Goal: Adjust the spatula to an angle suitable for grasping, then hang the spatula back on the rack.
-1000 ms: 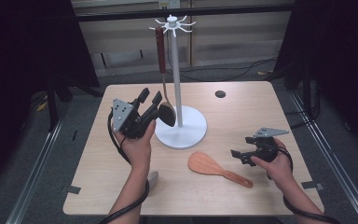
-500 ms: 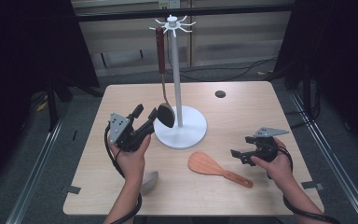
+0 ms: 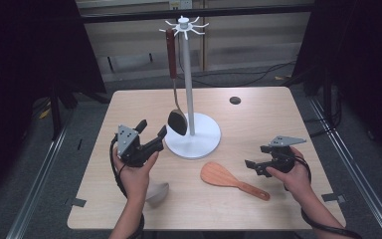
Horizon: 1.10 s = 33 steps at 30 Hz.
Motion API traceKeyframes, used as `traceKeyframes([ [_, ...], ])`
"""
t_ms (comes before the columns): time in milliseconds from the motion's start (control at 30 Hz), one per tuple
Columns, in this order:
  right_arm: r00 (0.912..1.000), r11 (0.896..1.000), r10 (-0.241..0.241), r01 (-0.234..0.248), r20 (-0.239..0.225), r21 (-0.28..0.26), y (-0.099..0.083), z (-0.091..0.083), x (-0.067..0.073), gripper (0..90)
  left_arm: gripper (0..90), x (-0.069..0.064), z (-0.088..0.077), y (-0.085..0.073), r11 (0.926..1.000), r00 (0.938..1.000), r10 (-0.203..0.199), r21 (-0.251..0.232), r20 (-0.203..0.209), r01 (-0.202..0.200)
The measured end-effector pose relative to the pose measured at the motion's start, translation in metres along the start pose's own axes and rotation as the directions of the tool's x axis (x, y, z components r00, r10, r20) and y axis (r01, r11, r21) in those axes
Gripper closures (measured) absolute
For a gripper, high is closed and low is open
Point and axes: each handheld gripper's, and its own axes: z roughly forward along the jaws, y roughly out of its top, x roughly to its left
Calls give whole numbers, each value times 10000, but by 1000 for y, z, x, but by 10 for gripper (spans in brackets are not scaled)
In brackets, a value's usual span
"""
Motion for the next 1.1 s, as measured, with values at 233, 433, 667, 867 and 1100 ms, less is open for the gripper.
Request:
traceKeyframes([
  [233, 9999, 10000, 28, -28, -118, -16, 2, 4, 3, 101, 195, 13, 2, -11, 9898, 9994, -353, 1384, -4, 350],
  [433, 9998, 10000, 15, -17, -201, -91, 5, 5, 3, 101, 157, 24, 1, -18, 9732, 9977, -668, 2201, -82, 670],
  [667, 9998, 9998, -24, 19, -219, -195, 8, 4, 5, 101, 145, 39, -4, -26, 9428, 9944, -938, 3167, -485, 1044],
  [867, 9999, 9998, 1, -5, -172, -214, 8, 2, 3, 101, 159, 47, -4, -34, 9286, 9929, -978, 3526, -676, 1155],
  [1100, 9998, 9998, -10, 6, -181, -216, 8, 1, 3, 101, 172, 56, -6, -38, 9203, 9912, -981, 3710, -891, 1244],
])
